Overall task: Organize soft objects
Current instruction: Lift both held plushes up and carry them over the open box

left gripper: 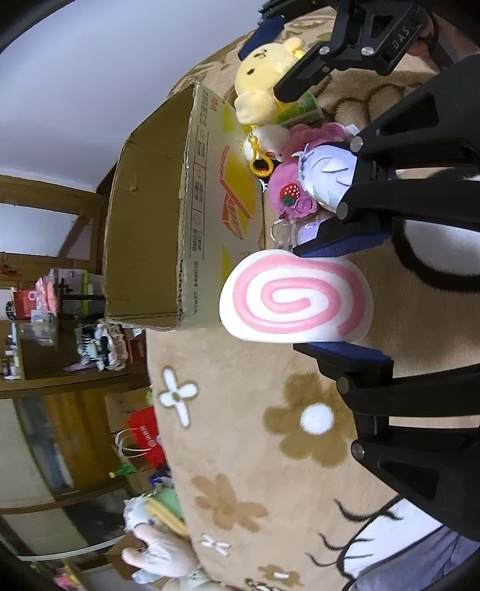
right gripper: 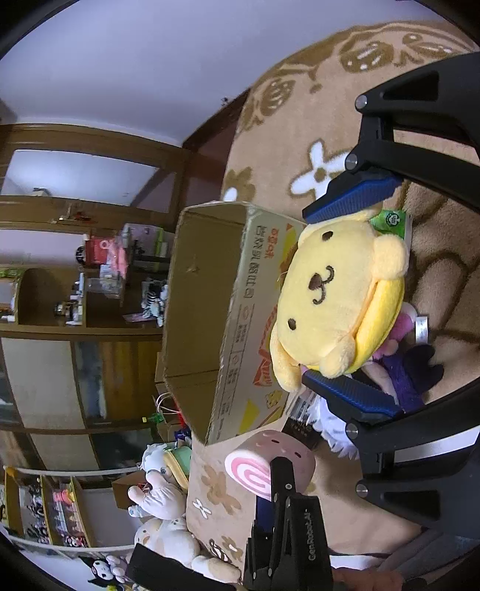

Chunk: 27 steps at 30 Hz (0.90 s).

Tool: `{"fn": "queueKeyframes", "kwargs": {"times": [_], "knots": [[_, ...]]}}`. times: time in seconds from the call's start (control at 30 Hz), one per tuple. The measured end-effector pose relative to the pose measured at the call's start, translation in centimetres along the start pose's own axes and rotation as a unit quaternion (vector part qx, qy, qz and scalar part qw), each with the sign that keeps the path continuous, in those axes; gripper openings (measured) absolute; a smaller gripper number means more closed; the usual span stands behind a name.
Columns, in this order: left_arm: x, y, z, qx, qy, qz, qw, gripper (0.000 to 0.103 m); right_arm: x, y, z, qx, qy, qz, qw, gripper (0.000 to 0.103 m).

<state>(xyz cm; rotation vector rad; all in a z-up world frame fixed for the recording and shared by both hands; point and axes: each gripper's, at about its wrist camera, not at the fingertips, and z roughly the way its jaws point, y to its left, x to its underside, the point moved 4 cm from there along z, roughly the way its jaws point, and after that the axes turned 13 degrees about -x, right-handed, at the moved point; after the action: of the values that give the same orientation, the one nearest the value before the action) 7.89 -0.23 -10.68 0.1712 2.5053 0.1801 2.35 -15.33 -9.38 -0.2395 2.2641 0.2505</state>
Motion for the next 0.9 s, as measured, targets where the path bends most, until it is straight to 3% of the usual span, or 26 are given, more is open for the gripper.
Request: {"fn": "queueKeyframes", "kwargs": {"times": [0.17, 0.43, 0.9], "knots": [[-0.1, -0.1, -2.0, -0.011, -0.032, 0.009, 0.9994, 0.040, -0.4, 0.8, -1.7, 0.008, -0.019, -0.008, 1.000, 0.084], [-0.6, 0.3, -5.9, -0.034, -0.109, 0.018, 0.9933, 0.040, -2.0, 1.1, -6.1, 0.018, -0.107, -0.012, 0.994, 0.084], [-3.8, -0.8, -13.0, -0.030, -0.256, 0.030, 0.9657, 0.040, -7.2, 0.5, -10.0, 0.022, -0.194, -0.025, 0.980, 0.084]]}}
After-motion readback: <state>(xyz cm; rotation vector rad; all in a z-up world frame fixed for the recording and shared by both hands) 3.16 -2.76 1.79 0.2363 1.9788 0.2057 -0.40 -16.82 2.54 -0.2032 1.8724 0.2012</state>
